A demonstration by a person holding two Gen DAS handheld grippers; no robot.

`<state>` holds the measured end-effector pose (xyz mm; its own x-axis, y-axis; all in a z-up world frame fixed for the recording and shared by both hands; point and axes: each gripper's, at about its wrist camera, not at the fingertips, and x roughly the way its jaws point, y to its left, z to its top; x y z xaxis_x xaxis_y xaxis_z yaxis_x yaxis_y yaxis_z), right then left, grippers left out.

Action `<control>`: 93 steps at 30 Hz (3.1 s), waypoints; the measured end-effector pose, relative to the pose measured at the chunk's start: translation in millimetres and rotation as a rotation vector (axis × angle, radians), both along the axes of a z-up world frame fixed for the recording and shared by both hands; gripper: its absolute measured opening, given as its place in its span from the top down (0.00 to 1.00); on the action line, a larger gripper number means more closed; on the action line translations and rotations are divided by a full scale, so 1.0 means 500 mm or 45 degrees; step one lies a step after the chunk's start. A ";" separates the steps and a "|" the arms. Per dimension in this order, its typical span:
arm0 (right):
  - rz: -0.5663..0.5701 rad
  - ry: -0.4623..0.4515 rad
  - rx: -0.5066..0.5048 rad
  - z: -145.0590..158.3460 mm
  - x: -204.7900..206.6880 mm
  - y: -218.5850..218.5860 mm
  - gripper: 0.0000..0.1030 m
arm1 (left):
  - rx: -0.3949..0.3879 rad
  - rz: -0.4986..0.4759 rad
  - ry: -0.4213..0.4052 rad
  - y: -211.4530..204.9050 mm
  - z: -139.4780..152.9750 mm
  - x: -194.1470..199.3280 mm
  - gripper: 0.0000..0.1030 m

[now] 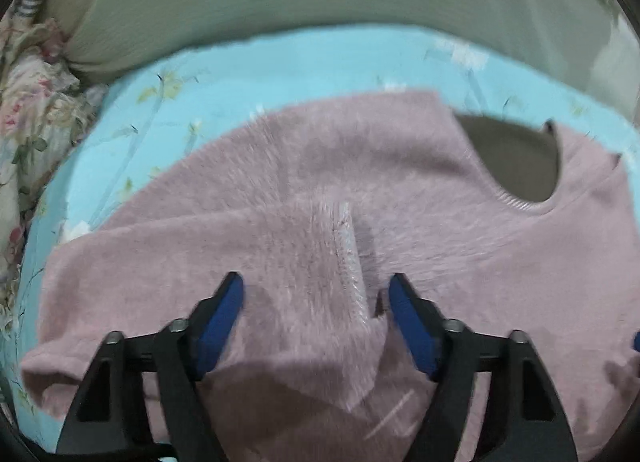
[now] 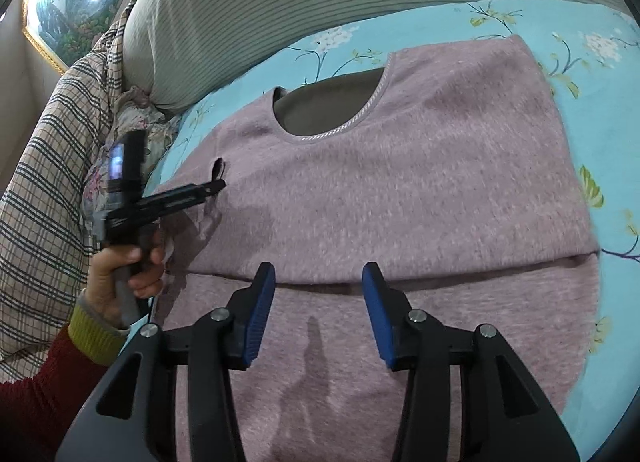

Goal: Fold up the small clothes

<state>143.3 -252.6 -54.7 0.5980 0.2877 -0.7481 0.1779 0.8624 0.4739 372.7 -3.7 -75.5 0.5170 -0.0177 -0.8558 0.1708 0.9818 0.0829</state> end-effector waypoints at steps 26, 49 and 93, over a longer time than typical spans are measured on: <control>-0.134 -0.152 0.069 0.064 -0.082 -0.044 0.55 | -0.491 -0.250 -0.325 -0.012 0.326 -0.179 0.95; -0.129 -0.065 0.150 0.008 0.017 -0.020 0.55 | -0.420 -0.143 -0.121 -0.047 0.087 -0.251 0.50; -0.368 -0.248 -0.133 0.122 -0.025 -0.148 0.93 | -0.321 0.262 -0.111 0.193 -0.005 -0.158 0.88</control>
